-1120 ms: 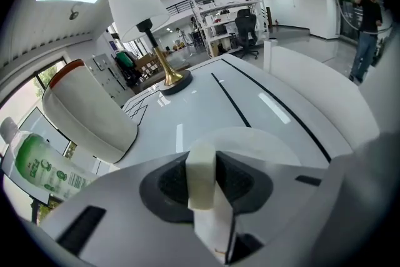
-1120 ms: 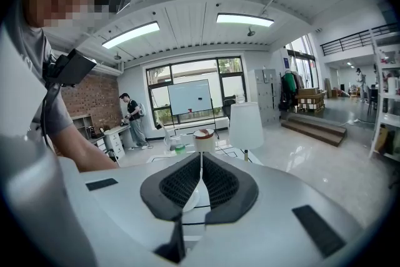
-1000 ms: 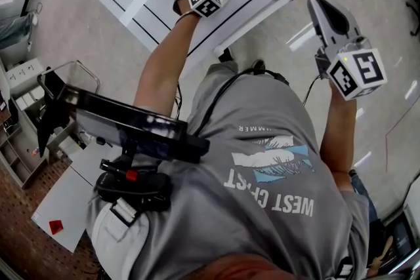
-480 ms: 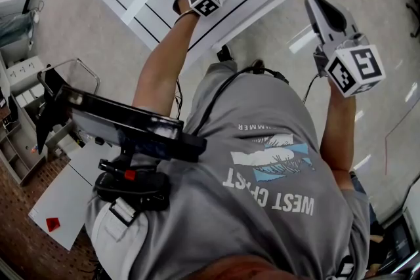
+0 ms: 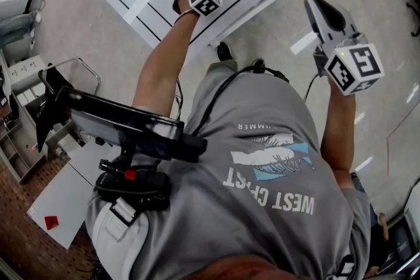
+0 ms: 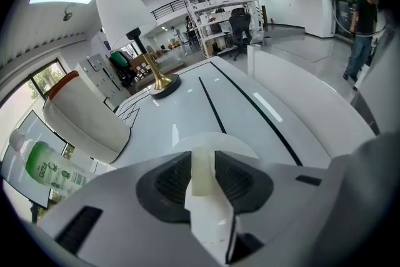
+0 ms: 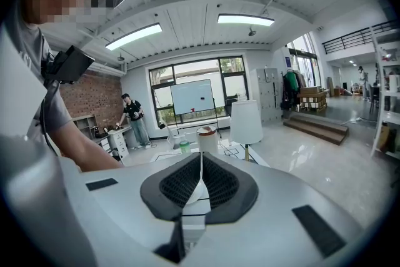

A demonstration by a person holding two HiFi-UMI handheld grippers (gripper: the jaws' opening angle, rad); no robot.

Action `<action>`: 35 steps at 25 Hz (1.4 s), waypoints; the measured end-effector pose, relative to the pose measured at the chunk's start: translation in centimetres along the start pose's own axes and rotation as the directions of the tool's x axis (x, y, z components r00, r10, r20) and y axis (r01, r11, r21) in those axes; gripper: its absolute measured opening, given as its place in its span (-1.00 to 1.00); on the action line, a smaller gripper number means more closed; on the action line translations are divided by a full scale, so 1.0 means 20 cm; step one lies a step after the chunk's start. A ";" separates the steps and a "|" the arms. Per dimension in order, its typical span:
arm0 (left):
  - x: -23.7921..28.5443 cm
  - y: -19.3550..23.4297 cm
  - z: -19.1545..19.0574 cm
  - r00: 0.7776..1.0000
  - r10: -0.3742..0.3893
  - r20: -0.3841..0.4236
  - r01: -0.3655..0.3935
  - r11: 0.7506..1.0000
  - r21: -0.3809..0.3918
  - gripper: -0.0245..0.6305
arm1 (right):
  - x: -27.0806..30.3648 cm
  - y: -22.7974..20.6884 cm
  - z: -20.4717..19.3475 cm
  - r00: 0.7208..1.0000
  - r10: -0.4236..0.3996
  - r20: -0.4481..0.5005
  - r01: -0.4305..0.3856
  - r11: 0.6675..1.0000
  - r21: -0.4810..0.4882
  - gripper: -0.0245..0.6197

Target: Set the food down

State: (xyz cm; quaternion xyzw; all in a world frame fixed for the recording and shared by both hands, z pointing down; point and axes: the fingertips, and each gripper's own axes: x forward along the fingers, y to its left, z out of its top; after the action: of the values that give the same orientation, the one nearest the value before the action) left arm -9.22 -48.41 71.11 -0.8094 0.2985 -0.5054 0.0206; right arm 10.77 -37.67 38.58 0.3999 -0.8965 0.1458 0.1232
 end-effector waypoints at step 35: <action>-0.81 0.09 0.40 0.908 0.331 0.257 -0.290 0.939 -0.187 -0.60 | -0.28 0.20 -0.04 0.986 0.149 0.079 -0.144 0.988 -0.061 -0.90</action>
State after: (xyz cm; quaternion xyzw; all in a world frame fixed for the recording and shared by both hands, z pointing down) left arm -8.51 -43.94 53.51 -0.8150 0.4533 -0.3509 0.0852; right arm 11.49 -31.01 36.79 0.3350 -0.9315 0.1128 0.0859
